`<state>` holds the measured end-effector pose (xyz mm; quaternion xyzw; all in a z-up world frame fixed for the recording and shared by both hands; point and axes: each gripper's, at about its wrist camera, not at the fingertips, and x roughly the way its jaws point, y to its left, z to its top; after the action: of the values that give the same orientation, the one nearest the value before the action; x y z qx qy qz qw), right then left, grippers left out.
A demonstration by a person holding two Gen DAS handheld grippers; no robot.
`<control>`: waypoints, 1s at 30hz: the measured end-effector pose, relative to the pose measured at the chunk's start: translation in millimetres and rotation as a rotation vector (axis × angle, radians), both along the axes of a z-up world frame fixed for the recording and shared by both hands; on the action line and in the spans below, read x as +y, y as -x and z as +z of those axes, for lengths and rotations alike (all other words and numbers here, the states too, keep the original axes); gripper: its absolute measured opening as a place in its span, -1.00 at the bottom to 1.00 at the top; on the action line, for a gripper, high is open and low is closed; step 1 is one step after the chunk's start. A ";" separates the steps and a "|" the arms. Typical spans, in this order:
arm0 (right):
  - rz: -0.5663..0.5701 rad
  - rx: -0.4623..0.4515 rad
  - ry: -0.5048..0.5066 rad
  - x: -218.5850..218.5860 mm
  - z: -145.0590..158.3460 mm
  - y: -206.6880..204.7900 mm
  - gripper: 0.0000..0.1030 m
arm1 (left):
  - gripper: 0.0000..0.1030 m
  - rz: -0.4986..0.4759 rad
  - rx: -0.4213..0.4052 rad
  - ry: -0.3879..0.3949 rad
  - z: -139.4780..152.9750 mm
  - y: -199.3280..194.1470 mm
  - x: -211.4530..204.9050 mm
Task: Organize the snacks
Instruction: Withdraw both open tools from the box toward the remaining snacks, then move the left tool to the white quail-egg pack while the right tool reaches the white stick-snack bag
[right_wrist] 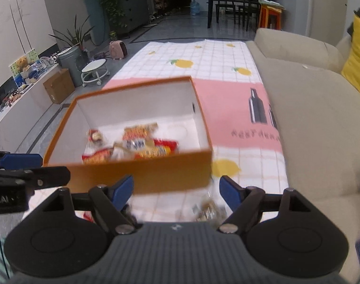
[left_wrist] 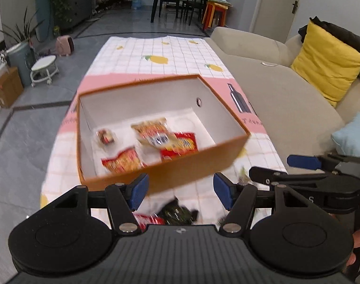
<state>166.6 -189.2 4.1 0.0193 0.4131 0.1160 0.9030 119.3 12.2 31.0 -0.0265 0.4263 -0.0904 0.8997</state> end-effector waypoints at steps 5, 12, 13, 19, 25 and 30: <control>0.004 0.036 -0.013 -14.6 -15.4 33.2 0.49 | 0.43 -0.008 0.025 0.030 -15.1 26.5 -3.3; 0.004 0.073 -0.028 -32.0 -42.5 71.4 0.45 | 0.43 -0.035 0.060 0.059 -41.5 45.1 -6.5; -0.004 0.080 -0.031 -35.2 -47.4 76.4 0.44 | 0.43 -0.034 0.077 0.059 -47.8 46.8 -7.8; -0.052 0.154 -0.046 -45.3 -77.2 83.2 0.37 | 0.43 -0.101 0.162 0.030 -85.9 45.9 -25.5; -0.095 0.273 -0.087 -44.0 -106.0 79.9 0.37 | 0.53 -0.154 0.209 -0.056 -112.2 42.0 -36.5; -0.111 0.327 -0.105 -37.9 -117.4 75.4 0.33 | 0.56 -0.178 0.218 -0.093 -122.2 39.3 -41.7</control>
<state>91.2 -227.2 -113.4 0.1078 0.5461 0.0829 0.8266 80.0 -29.5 -91.2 0.0434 0.5257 -0.1468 0.8368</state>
